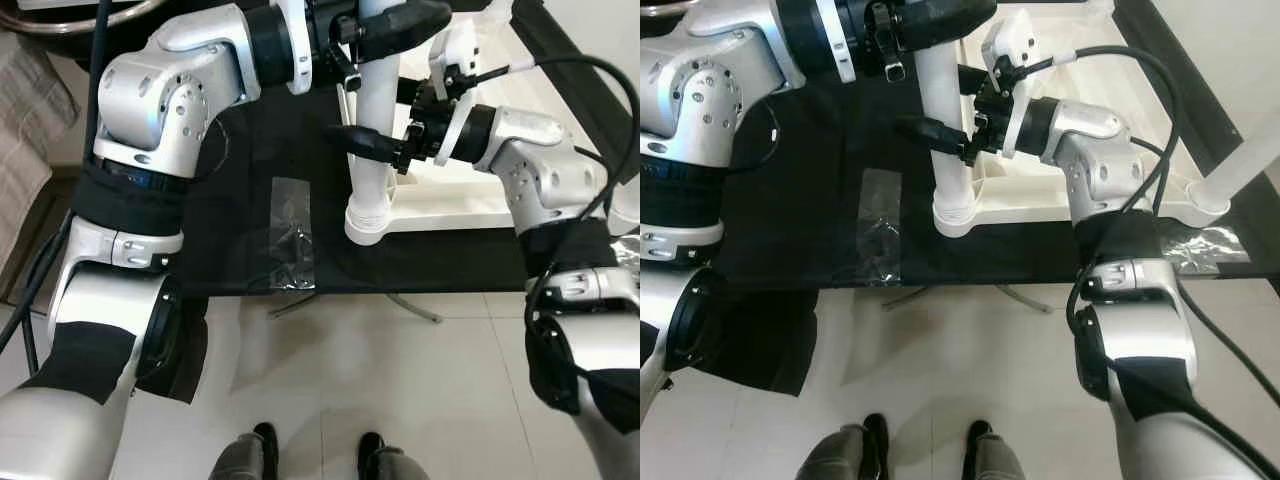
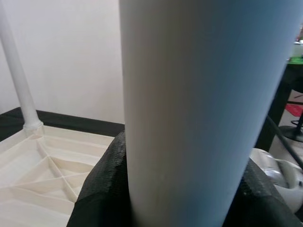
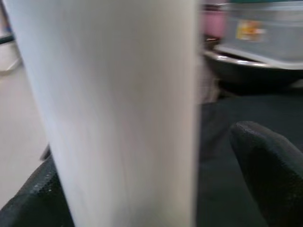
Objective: Building children table
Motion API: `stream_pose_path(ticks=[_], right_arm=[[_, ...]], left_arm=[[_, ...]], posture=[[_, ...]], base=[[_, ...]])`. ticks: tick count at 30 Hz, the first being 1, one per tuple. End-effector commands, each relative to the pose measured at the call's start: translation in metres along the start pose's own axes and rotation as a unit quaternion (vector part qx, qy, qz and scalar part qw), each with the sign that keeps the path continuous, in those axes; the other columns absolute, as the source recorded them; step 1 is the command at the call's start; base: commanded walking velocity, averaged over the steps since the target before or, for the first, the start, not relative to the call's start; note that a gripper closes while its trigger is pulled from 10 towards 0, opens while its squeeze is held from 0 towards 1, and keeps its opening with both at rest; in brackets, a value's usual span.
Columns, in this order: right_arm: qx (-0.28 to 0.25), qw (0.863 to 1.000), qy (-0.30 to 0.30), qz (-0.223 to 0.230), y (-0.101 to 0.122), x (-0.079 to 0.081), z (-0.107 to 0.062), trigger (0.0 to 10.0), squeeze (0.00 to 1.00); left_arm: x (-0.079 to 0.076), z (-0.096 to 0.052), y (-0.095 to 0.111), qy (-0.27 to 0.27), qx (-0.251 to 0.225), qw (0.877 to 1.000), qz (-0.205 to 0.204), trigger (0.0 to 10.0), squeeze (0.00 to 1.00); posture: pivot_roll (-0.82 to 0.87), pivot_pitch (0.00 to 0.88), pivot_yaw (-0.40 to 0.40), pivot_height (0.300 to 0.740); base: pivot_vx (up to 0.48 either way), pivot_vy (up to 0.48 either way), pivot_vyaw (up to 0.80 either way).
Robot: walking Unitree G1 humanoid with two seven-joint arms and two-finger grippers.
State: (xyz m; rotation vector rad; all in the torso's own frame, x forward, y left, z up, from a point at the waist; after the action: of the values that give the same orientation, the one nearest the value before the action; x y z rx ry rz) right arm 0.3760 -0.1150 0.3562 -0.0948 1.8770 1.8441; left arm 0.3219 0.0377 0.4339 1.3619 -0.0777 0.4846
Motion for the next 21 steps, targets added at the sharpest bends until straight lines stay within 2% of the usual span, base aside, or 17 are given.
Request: stream_pose_path(ticks=[1, 2, 6, 8, 14, 19, 20, 21], right_arm=[[0.004, 0.999, 0.035, -0.012, 0.004, 0.002, 0.004, 3.9, 0.00], [0.006, 0.999, 0.051, -0.007, 0.004, 0.003, 0.005, 0.0, 0.00], [0.013, 0.997, 0.080, -0.007, 0.001, 0.004, 0.006, 0.0, 0.00], [0.014, 0.994, 0.107, -0.004, -0.003, 0.007, 0.007, 0.0, 0.00], [0.009, 0.992, 0.128, 0.000, -0.007, 0.011, 0.006, 0.0, 0.00], [0.004, 0.991, 0.131, 0.003, -0.010, 0.012, 0.003, 0.0, 0.00], [-0.001, 0.992, 0.127, 0.003, -0.011, 0.012, 0.003, 0.0, 0.00], [-0.001, 0.992, 0.127, 0.003, -0.011, 0.012, 0.003, 0.0, 0.00]], left_arm=[[-0.008, 0.009, -0.013, -0.038, 0.029, 0.999, -0.018, 0.0, 0.00], [-0.010, 0.013, -0.013, -0.049, 0.031, 0.998, -0.017, 0.0, 0.00], [-0.012, 0.018, -0.014, -0.063, 0.034, 0.997, -0.016, 0.0, 0.00], [-0.018, 0.028, -0.014, -0.086, 0.038, 0.996, -0.015, 0.0, 0.00], [-0.029, 0.043, -0.015, -0.117, 0.040, 0.992, -0.013, 0.0, 0.00], [-0.032, 0.046, -0.016, -0.129, 0.037, 0.991, -0.013, 0.0, 0.00], [-0.032, 0.046, -0.016, -0.130, 0.035, 0.991, -0.013, 0.0, 0.08], [-0.032, 0.046, -0.016, -0.130, 0.035, 0.991, -0.013, 0.0, 0.08]], posture=[[0.14, 0.310, 0.016, 0.740], [0.14, 0.311, 0.020, 0.740], [0.14, 0.312, 0.020, 0.740], [0.14, 0.313, 0.034, 0.740], [0.14, 0.313, 0.044, 0.740], [0.14, 0.311, 0.046, 0.740], [0.14, 0.307, 0.043, 0.740], [0.14, 0.307, 0.043, 0.740]], base=[[0.000, 0.000, 0.00], [0.000, 0.000, 0.00], [0.000, 0.000, 0.00], [0.000, 0.000, 0.00], [0.000, 0.000, 0.00], [0.000, 0.000, 0.00], [0.000, 0.000, 0.00], [0.000, 0.000, 0.00]])
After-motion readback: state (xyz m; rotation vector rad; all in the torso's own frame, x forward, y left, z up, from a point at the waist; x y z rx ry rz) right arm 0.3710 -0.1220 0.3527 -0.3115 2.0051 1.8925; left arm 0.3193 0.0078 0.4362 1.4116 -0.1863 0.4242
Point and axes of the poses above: a point about 5 cm out from each wrist's last joint towards the gripper, its own z axis pointing out of the wrist towards the gripper, its own y axis along the axis of the wrist's last joint, x = y × z, the point moved 2 cm from there along z, pointing out of the wrist towards the gripper, and after that the axes turned 1 degree about -z, right-handed, at the moved point
